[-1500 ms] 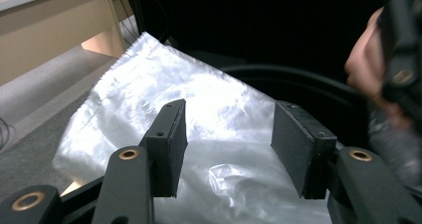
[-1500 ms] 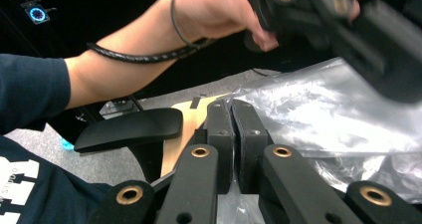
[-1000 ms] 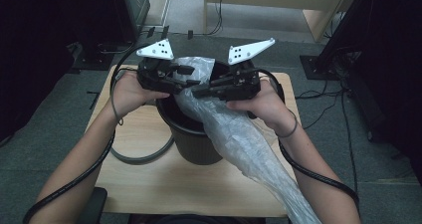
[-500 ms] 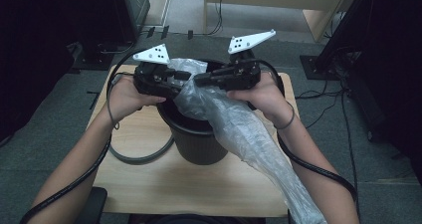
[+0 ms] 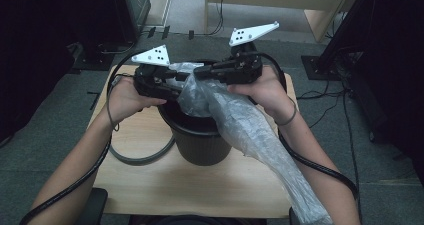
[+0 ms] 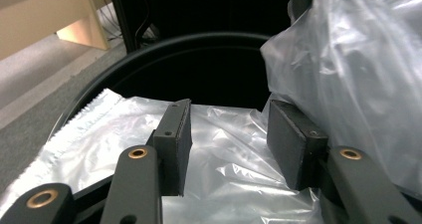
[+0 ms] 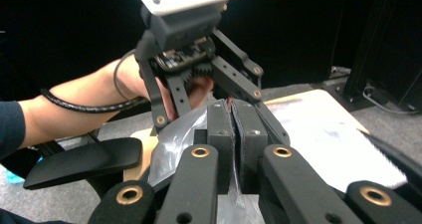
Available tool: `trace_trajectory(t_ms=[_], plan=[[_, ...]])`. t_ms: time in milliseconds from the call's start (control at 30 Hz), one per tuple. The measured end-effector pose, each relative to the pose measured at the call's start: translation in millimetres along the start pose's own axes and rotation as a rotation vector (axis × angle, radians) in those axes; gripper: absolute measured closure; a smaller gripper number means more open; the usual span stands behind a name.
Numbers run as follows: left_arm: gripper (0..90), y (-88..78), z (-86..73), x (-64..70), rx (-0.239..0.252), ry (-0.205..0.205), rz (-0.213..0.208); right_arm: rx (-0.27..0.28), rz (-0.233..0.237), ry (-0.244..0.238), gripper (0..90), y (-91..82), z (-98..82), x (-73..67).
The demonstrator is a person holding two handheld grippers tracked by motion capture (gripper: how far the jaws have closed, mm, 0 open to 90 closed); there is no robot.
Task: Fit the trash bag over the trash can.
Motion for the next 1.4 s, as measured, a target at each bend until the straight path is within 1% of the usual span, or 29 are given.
trace_trajectory(t_ms=[100, 200, 233, 267, 400, 433, 467, 500, 567, 600, 667, 700, 833, 867, 900, 933, 967, 1000, 1067, 1133, 1267, 1400], plan=[[51.8, 1.8, 4.9, 2.8, 0.008, 0.007, -0.015, 0.013, -0.002, -0.008, 88.4, -4.1, 5.0, -2.9], [51.8, 3.2, 7.5, 6.5, 0.018, 0.014, -0.042, 0.022, 0.005, -0.009, 88.4, -7.6, 7.8, -5.2], [51.8, 3.1, 8.5, 8.8, 0.028, 0.021, -0.063, 0.03, 0.008, -0.011, 88.4, -8.1, 8.1, -5.3], [51.6, 3.3, 9.2, 10.5, 0.031, 0.027, -0.07, 0.034, 0.019, -0.005, 88.4, -9.3, 8.3, -6.3], [50.5, 6.5, 11.3, 15.7, 0.008, 0.046, -0.08, 0.062, 0.033, -0.008, 88.4, -13.7, 10.9, -9.0], [49.9, 8.9, 12.2, 19.5, 0.002, 0.065, -0.081, 0.065, 0.036, -0.007, 88.4, -14.9, 11.9, -9.3], [48.8, 9.6, 12.3, 20.8, -0.002, 0.072, -0.08, 0.07, 0.034, -0.011, 88.3, -16.8, 13.2, -9.8], [48.0, 10.8, 12.4, 23.1, -0.011, 0.093, -0.069, 0.071, 0.032, -0.012, 88.3, -17.1, 13.4, -9.8], [46.6, 10.8, 11.1, 22.5, -0.021, 0.11, -0.047, 0.058, 0.028, -0.01, 88.2, -16.4, 11.4, -9.2], [46.1, 10.2, 9.7, 20.5, -0.022, 0.103, -0.043, 0.046, 0.025, -0.009, 88.2, -15.3, 9.4, -8.7], [45.6, 8.1, 6.5, 16.1, -0.023, 0.09, -0.017, 0.032, 0.022, -0.002, 88.1, -12.9, 4.7, -7.0], [45.2, 5.0, 3.2, 11.6, -0.02, 0.073, 0.007, 0.025, 0.02, 0.0, 88.0, -12.1, 2.8, -6.1], [44.4, -6.6, -3.8, 1.6, 0.014, 0.027, 0.046, -0.008, -0.002, 0.009, 86.8, -6.0, -8.4, 0.9], [44.3, -10.1, -4.8, -0.4, 0.02, 0.024, 0.054, -0.021, -0.011, 0.011, 84.5, -3.9, -11.9, 3.1], [44.1, -13.7, -5.7, -2.2, 0.029, 0.018, 0.063, -0.025, -0.011, 0.017, 79.8, -2.4, -14.3, 4.8], [43.5, -15.8, -6.0, -2.9, 0.029, 0.016, 0.07, -0.026, -0.011, 0.021, 69.8, -0.3, -16.6, 6.6], [43.1, -18.2, -6.4, -3.7, 0.033, 0.016, 0.079, -0.023, -0.021, 0.024, 64.9, 0.5, -17.3, 7.6], [42.8, -19.7, -6.3, -4.0, 0.039, 0.013, 0.082, -0.019, -0.032, 0.038, 60.9, 0.8, -17.4, 8.6], [41.6, -22.9, -5.9, -3.5, 0.053, 0.014, 0.084, 0.001, -0.042, 0.051, 50.4, -1.2, -15.3, 9.6], [41.3, -23.2, -5.5, -2.0, 0.058, 0.017, 0.08, 0.029, -0.072, 0.043, 43.4, -6.2, -10.9, 9.8], [40.0, -19.6, -5.0, 1.6, 0.055, 0.032, 0.066, 0.058, -0.11, 0.017, 41.2, -18.3, -4.7, 9.1], [39.7, -15.4, -5.2, 3.0, 0.053, 0.034, 0.049, 0.07, -0.144, 0.004, 41.6, -30.6, -2.3, 11.3]])
Point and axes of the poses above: each handheld gripper's, and its own axes: y roughly forward along the jaws, z roughly out of its top, x roughly to its right, the point moved 1 cm from there along y, roughly forward along the jaws, and after that the axes turned 14 degrees about -z, right-handed, at the moved point
